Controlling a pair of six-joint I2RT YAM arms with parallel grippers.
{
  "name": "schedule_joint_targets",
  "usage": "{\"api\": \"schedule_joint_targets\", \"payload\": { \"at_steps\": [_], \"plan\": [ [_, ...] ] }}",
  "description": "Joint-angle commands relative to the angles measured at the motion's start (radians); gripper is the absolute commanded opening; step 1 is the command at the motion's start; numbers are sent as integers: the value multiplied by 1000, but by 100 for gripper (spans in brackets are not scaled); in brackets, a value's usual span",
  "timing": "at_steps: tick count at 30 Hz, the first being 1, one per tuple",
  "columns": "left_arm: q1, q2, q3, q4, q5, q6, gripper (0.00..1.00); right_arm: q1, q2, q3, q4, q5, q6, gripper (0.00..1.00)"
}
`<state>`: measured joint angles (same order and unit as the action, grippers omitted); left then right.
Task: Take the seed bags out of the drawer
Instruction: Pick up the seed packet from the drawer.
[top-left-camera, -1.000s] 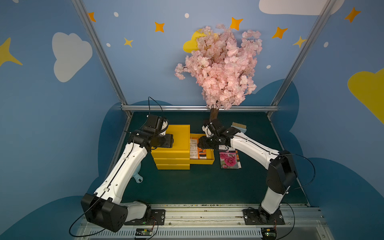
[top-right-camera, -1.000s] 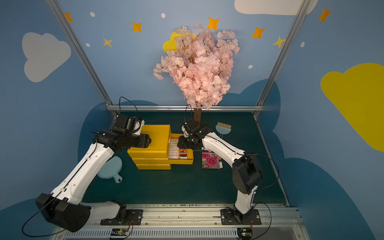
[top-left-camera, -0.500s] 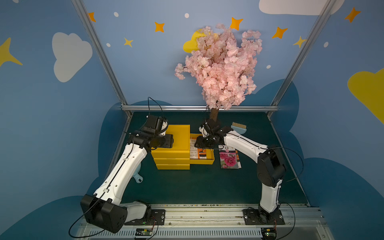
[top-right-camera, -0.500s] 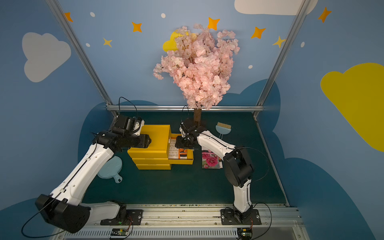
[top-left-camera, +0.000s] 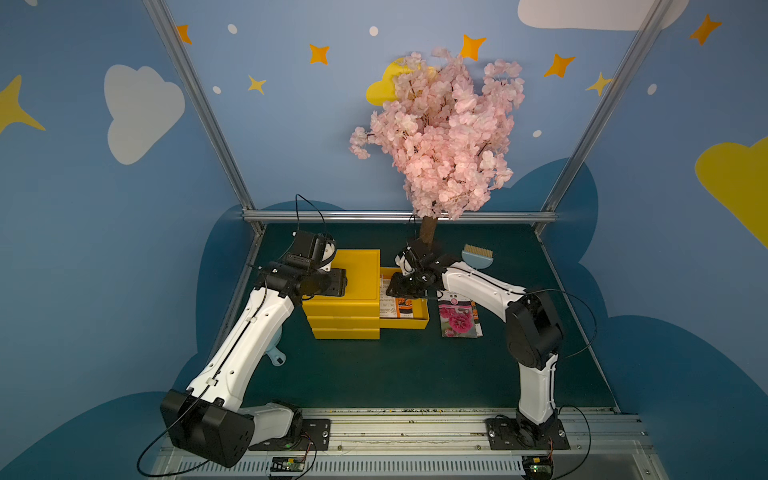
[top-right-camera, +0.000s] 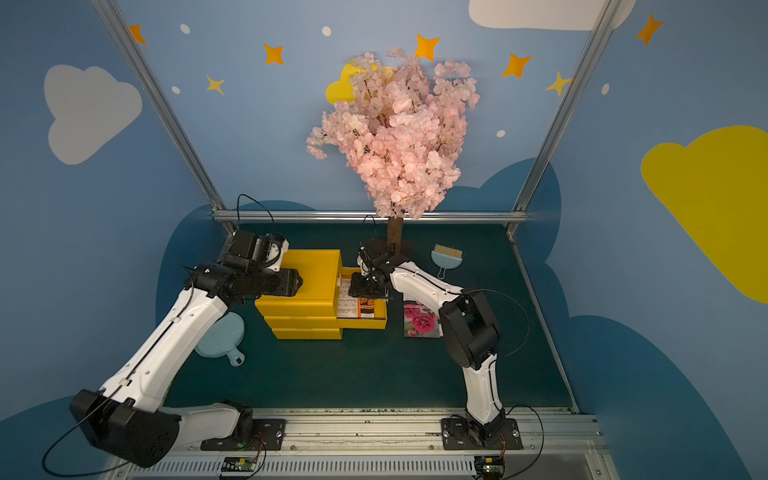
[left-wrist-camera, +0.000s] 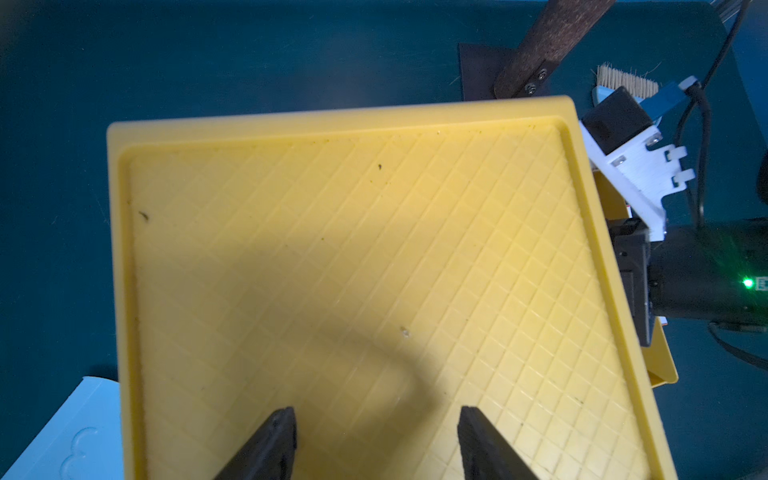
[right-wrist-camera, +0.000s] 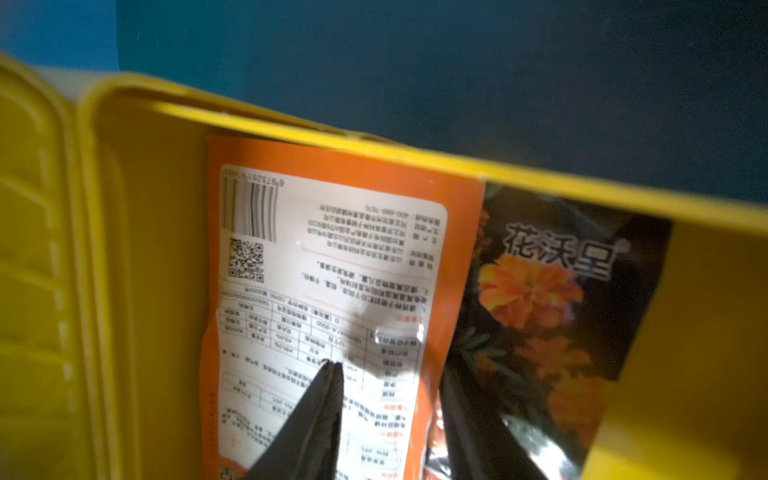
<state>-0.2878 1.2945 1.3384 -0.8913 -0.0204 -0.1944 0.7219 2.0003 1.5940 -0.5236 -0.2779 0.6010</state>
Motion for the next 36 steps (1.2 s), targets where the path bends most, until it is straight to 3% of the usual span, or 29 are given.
{"api": "schedule_joint_targets", "payload": {
  "at_steps": [1, 13, 36],
  "plan": [
    [3, 15, -35, -82, 34, -12, 66, 1, 31, 1, 45, -48, 31, 38],
    [3, 15, -32, -84, 32, -9, 66, -27, -2, -49, 114, -114, 83, 0],
    [4, 27, -21, -90, 27, -7, 66, -127, -216, -60, -63, -108, -13, 0]
  ]
}}
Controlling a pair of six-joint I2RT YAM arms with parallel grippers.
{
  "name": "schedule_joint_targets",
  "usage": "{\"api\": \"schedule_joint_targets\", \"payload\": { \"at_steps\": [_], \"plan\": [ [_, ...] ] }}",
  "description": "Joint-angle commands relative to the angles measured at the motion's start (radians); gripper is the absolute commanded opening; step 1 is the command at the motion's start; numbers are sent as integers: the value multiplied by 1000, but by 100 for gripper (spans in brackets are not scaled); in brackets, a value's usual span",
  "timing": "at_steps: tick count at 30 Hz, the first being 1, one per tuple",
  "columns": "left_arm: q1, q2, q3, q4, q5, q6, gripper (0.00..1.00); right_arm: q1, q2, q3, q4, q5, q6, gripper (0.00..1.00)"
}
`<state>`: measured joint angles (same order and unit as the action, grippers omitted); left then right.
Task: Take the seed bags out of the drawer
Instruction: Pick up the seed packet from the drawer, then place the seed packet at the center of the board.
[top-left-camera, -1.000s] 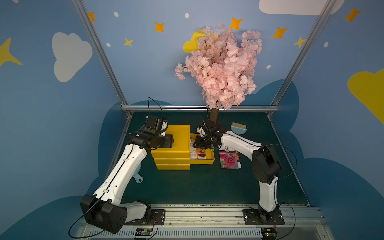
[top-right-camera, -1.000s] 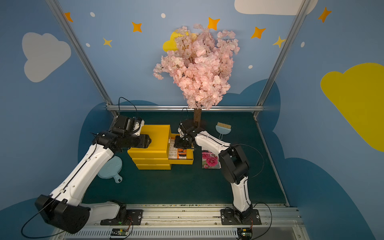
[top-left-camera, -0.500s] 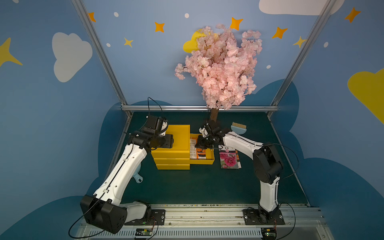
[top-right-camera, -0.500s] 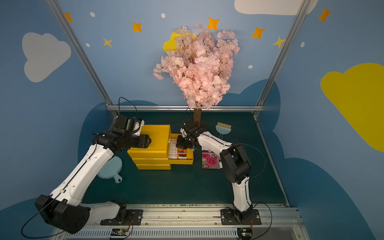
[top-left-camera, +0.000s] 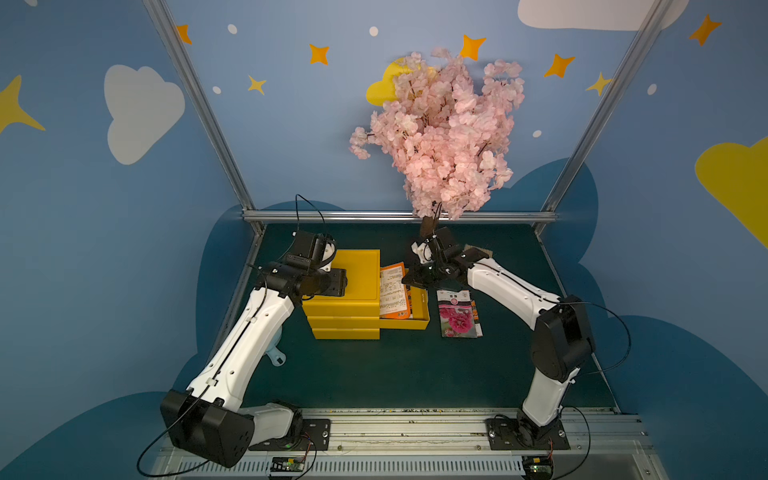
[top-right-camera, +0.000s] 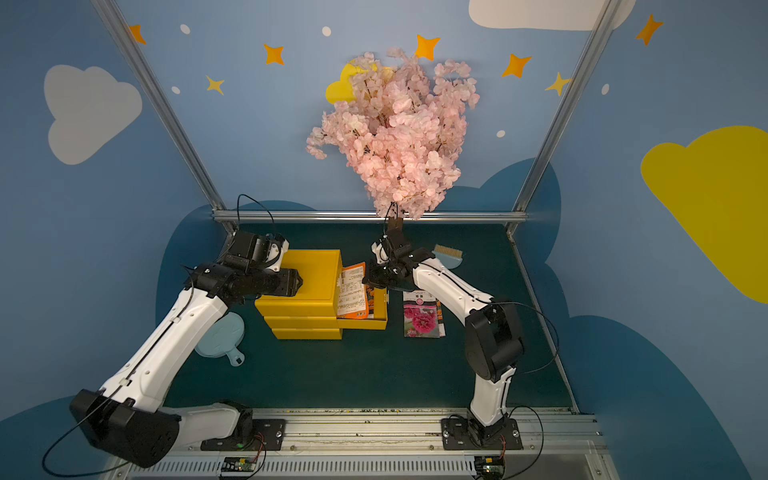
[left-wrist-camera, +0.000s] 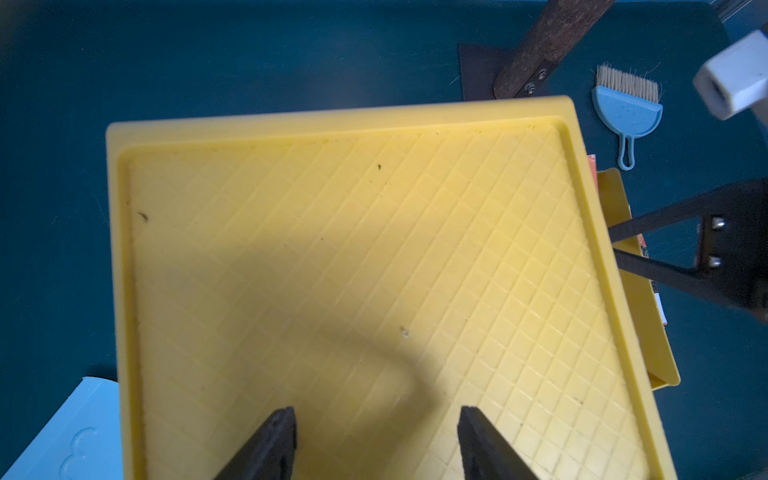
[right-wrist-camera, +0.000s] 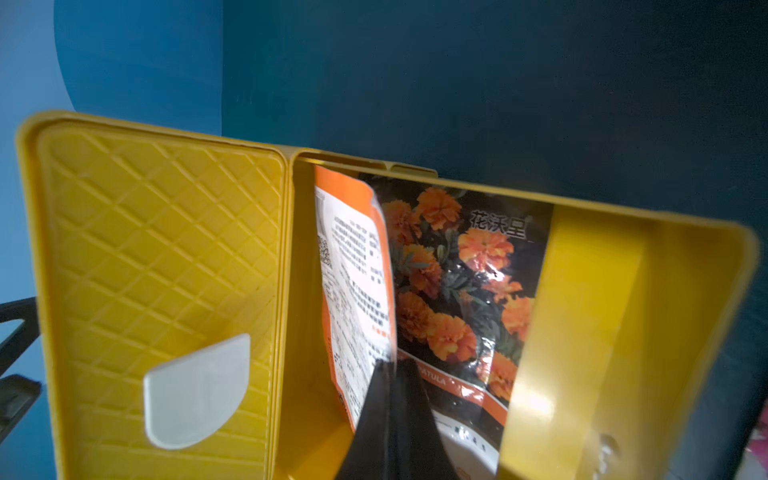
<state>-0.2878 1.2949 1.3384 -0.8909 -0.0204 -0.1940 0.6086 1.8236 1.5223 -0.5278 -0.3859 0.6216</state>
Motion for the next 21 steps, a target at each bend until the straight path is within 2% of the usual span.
{"api": "schedule_joint_targets", "payload": {
  "at_steps": [1, 11, 21],
  "plan": [
    [4, 27, -20, -90, 27, -8, 66, -20, -47, 8, -63, -2, -37, 0],
    [3, 37, -9, -91, 28, -5, 66, -96, -158, -53, -104, -23, -76, 0],
    [2, 40, -4, -90, 34, -7, 66, -249, -320, -194, -133, -100, -139, 0]
  ]
}}
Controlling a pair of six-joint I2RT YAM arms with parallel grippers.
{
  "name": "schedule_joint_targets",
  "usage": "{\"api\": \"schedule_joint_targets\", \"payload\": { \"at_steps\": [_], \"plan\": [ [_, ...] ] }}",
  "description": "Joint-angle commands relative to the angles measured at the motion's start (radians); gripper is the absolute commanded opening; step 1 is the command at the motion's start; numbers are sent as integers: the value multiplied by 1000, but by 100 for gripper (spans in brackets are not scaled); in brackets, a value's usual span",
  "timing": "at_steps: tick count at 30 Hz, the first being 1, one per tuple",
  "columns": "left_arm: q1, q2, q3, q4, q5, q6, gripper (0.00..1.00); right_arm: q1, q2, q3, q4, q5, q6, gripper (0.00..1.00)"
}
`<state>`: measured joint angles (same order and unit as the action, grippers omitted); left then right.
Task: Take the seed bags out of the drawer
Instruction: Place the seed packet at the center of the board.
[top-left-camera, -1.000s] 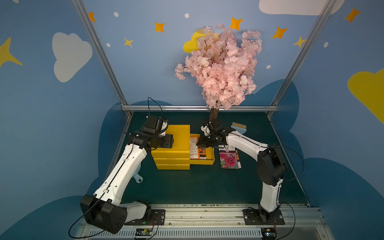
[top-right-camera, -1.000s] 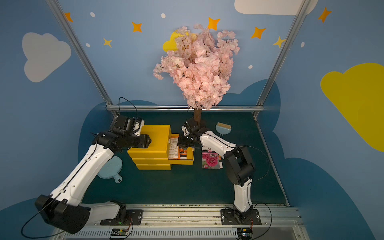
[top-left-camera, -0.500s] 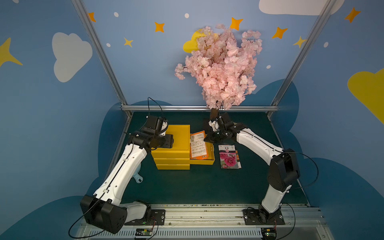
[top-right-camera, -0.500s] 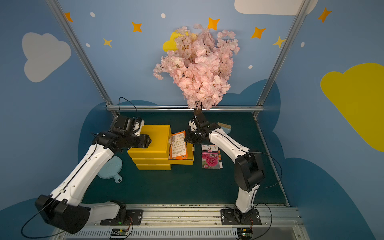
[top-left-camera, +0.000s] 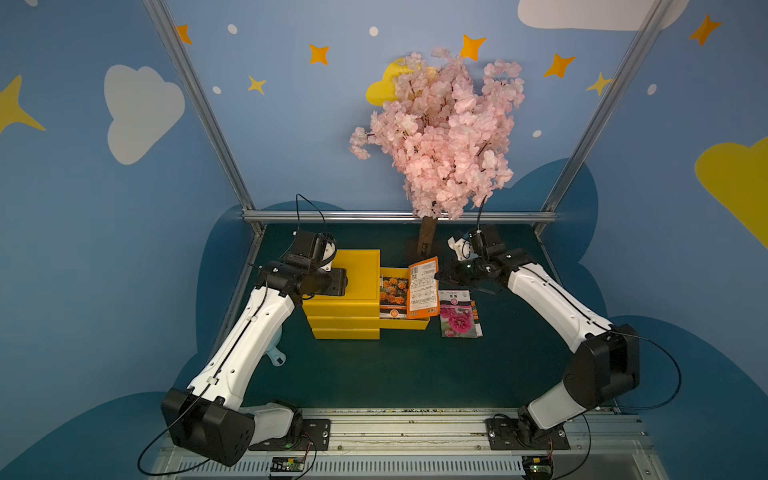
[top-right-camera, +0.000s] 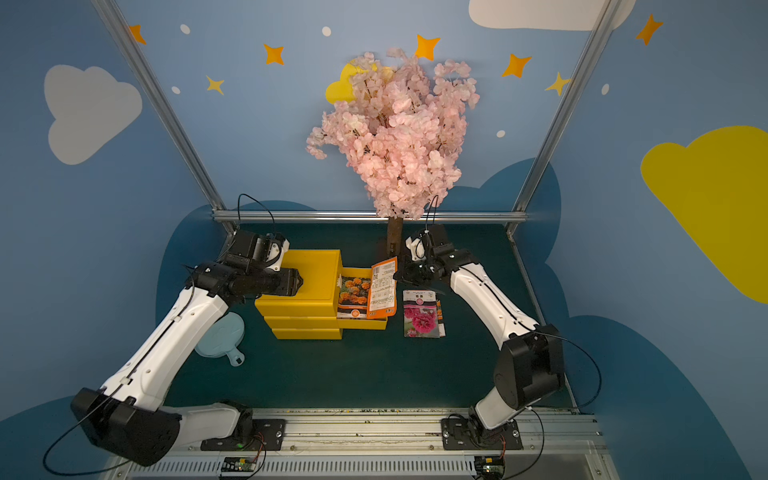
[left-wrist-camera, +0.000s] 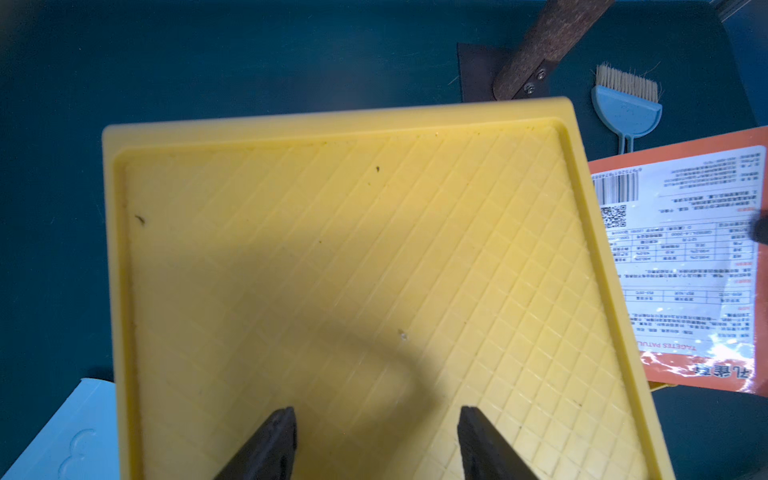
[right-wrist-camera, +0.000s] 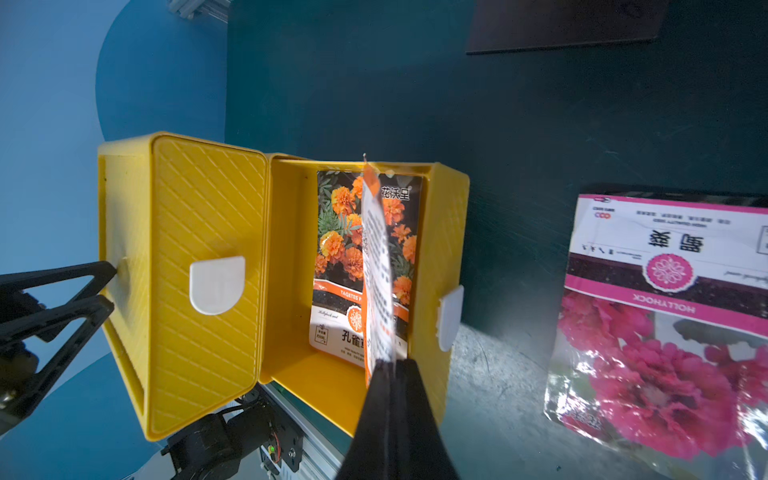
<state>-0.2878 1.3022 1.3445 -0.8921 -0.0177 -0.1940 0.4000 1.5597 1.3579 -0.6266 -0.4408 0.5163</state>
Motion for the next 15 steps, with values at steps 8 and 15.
{"api": "schedule_joint_targets", "payload": {
  "at_steps": [8, 15],
  "plan": [
    [2, 39, 1, -90, 38, -9, 66, -255, -190, -143, -40, -149, -65, 0],
    [3, 39, 10, -91, 41, -10, 66, -397, -213, -231, -42, -149, -146, 0]
  ]
}}
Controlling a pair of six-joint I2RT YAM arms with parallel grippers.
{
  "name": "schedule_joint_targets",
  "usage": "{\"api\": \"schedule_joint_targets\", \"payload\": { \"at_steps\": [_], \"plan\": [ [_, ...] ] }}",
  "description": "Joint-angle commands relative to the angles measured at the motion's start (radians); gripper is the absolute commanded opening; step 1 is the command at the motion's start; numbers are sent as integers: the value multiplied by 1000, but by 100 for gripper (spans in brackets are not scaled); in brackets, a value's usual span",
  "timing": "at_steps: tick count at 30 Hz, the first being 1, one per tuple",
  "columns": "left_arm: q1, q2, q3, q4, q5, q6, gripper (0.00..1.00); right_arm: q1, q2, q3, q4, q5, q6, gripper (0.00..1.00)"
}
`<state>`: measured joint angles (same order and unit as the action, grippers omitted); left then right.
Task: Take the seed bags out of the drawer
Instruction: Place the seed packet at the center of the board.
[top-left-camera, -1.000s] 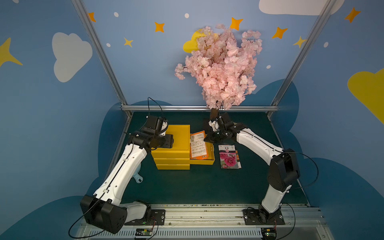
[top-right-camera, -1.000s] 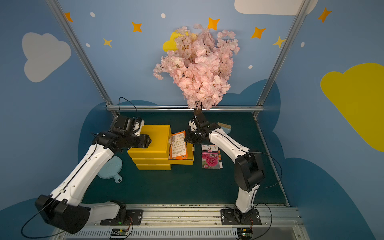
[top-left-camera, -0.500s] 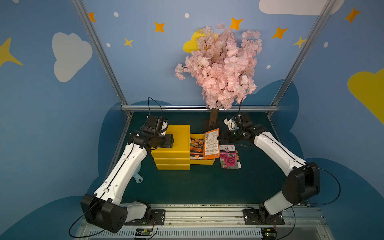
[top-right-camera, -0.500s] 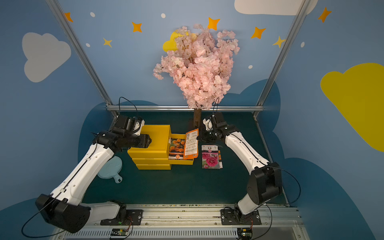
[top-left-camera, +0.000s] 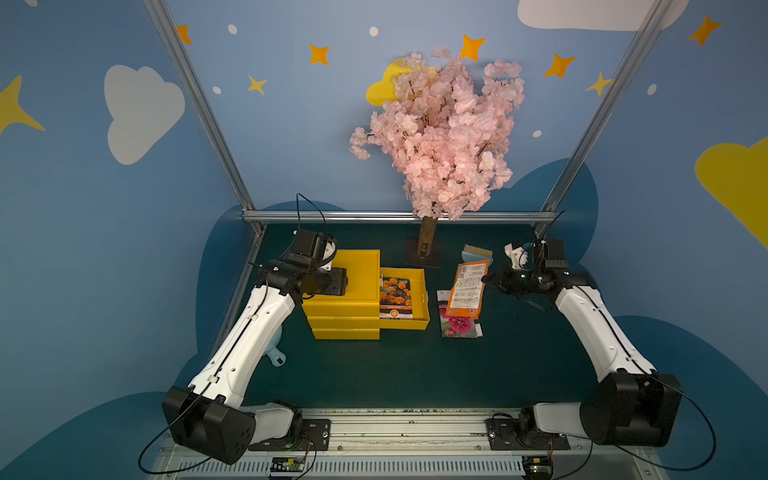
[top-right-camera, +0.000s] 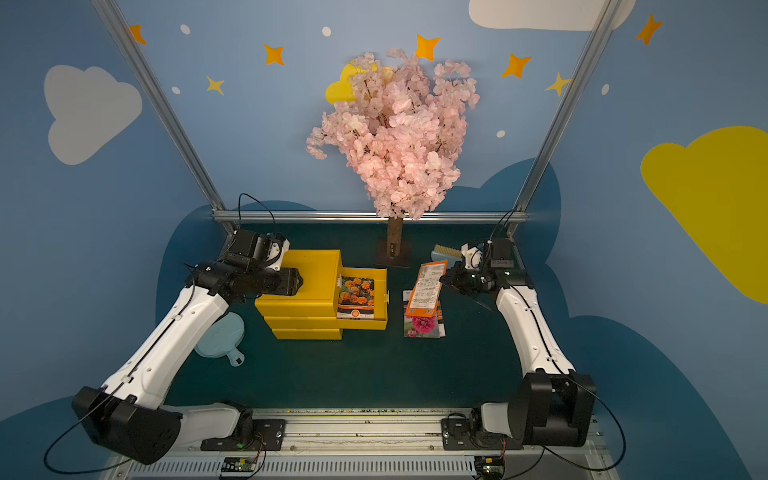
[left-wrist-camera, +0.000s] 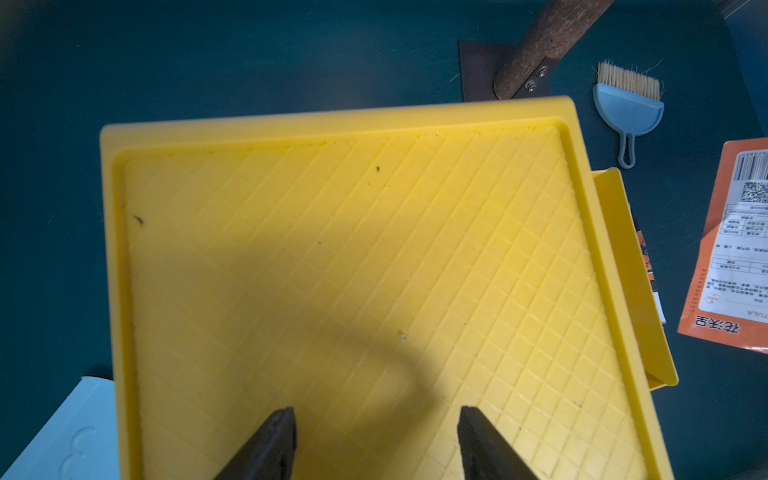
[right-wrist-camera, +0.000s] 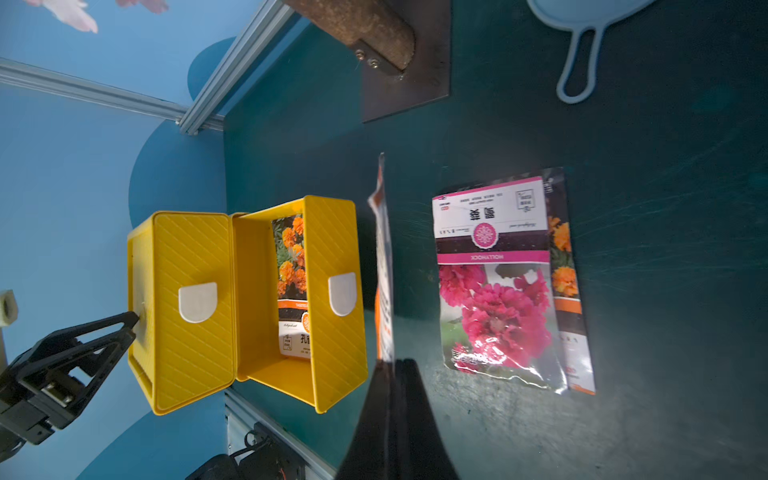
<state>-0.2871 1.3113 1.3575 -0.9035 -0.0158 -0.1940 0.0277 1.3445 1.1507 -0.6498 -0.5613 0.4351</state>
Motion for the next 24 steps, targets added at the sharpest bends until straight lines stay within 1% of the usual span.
{"api": "schedule_joint_targets", "payload": {
  "at_steps": [1, 7, 9, 14, 20, 24],
  "plan": [
    [2, 30, -4, -79, 39, -9, 66, -33, 10, -29, -23, -30, -72, 0],
    [1, 33, 1, -81, 40, -8, 66, -35, 124, -47, -21, -79, -121, 0],
    [0, 34, 3, -81, 40, -7, 66, -23, 160, -42, -22, -63, -136, 0],
    [1, 39, 5, -80, 44, -6, 66, 26, 237, 7, -80, 83, -191, 0],
    [2, 48, 6, -75, 50, -6, 66, 56, 334, 64, -117, 185, -231, 0],
    [1, 48, 0, -72, 50, -7, 66, 85, 396, 113, -160, 302, -257, 0]
  ]
}}
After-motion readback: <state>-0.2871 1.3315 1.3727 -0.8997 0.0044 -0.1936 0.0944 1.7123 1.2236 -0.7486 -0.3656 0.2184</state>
